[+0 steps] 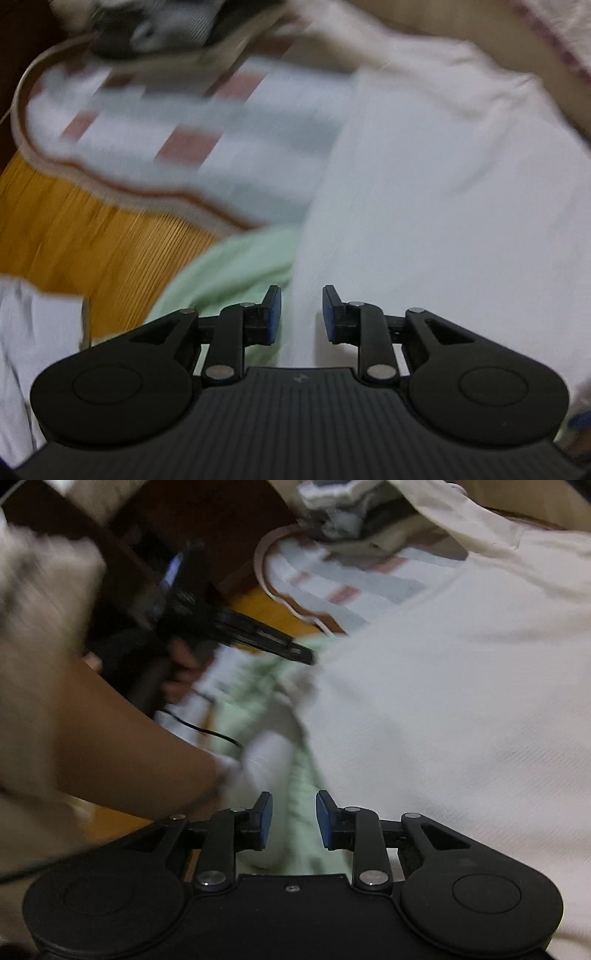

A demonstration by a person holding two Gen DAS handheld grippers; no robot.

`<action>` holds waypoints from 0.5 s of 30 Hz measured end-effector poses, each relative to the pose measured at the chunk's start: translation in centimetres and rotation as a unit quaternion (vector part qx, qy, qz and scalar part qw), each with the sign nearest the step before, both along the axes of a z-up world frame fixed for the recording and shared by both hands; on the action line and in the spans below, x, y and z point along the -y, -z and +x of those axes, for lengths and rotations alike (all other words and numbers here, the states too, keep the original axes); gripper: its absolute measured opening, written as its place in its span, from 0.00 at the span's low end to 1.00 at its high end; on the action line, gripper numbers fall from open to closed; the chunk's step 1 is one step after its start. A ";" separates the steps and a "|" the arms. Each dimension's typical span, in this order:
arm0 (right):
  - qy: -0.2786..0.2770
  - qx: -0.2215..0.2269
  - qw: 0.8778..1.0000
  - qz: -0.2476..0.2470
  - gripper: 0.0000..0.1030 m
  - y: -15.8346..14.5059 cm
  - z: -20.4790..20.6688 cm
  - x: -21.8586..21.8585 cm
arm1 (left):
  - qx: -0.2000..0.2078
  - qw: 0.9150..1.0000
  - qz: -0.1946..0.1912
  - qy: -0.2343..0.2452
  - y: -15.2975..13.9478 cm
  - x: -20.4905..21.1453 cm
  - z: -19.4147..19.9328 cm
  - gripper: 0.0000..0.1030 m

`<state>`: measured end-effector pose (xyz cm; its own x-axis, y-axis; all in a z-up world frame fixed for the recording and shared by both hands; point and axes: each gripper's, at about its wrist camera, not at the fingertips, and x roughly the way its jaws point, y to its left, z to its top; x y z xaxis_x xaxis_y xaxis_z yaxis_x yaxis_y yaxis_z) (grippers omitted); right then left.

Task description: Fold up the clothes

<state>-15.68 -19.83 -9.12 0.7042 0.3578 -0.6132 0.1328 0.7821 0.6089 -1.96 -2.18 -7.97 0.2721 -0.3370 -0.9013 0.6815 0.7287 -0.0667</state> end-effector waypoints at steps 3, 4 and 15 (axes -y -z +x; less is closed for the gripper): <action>0.064 0.040 0.997 0.005 0.39 -2.8 -3.0 4.2 | 0.008 0.998 -0.030 0.056 -4.6 3.8 0.2 0.30; 0.089 0.048 0.995 -0.010 0.39 -3.9 -4.1 6.0 | 0.016 0.996 -0.032 0.083 -6.4 5.6 0.2 0.30; 0.440 0.010 0.877 -0.194 0.55 -6.7 -15.0 28.7 | 0.127 0.956 0.046 0.262 -12.5 29.5 -3.0 0.47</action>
